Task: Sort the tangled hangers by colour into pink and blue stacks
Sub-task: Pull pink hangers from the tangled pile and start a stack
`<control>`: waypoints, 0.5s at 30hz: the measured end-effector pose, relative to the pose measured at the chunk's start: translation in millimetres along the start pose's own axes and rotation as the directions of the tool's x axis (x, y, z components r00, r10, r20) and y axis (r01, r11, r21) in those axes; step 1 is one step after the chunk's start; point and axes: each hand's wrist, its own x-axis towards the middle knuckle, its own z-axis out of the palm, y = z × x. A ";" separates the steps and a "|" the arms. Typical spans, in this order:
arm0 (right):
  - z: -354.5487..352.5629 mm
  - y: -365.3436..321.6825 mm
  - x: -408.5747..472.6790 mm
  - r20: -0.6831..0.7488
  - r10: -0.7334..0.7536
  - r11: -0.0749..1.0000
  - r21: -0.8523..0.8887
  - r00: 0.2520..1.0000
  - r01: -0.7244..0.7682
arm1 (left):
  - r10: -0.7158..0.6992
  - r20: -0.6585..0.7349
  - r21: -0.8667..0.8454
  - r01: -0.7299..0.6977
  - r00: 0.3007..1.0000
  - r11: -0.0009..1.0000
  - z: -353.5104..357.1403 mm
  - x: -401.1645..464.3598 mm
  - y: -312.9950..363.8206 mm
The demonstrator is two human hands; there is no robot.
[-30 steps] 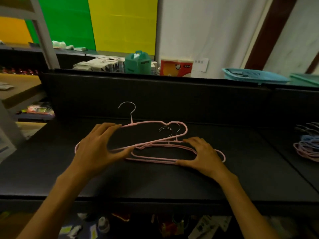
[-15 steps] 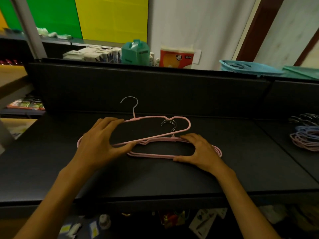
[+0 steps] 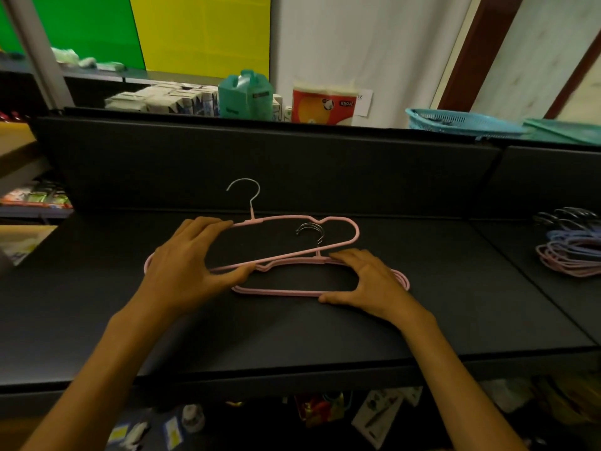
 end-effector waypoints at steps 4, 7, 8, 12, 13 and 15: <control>-11.0 0.8 -7.9 -0.006 -0.011 0.999 -0.037 1.000 0.011 | 0.013 0.023 0.000 -0.013 1.000 1.000 7.2 4.8 7.6; -30.7 9.9 -17.1 -0.076 -0.019 0.994 -0.109 0.997 0.011 | 0.020 0.055 -0.016 -0.019 0.998 1.000 14.0 10.1 15.3; -37.7 15.7 -20.4 -0.097 -0.012 0.991 -0.136 0.995 -0.002 | 0.020 0.066 -0.024 -0.018 0.998 1.000 16.7 12.1 17.8; -57.4 45.4 -31.2 -0.138 0.052 0.968 -0.237 0.989 -0.084 | 0.035 0.121 -0.054 -0.028 0.992 0.998 31.9 20.3 29.7; -60.7 52.0 -33.3 -0.145 0.070 0.963 -0.249 0.987 -0.105 | 0.041 0.138 -0.053 -0.034 0.990 0.998 36.7 21.9 33.3; -66.5 62.6 -37.3 -0.162 0.097 0.955 -0.262 0.982 -0.138 | 0.044 0.175 -0.042 -0.037 0.984 0.998 45.5 24.3 41.9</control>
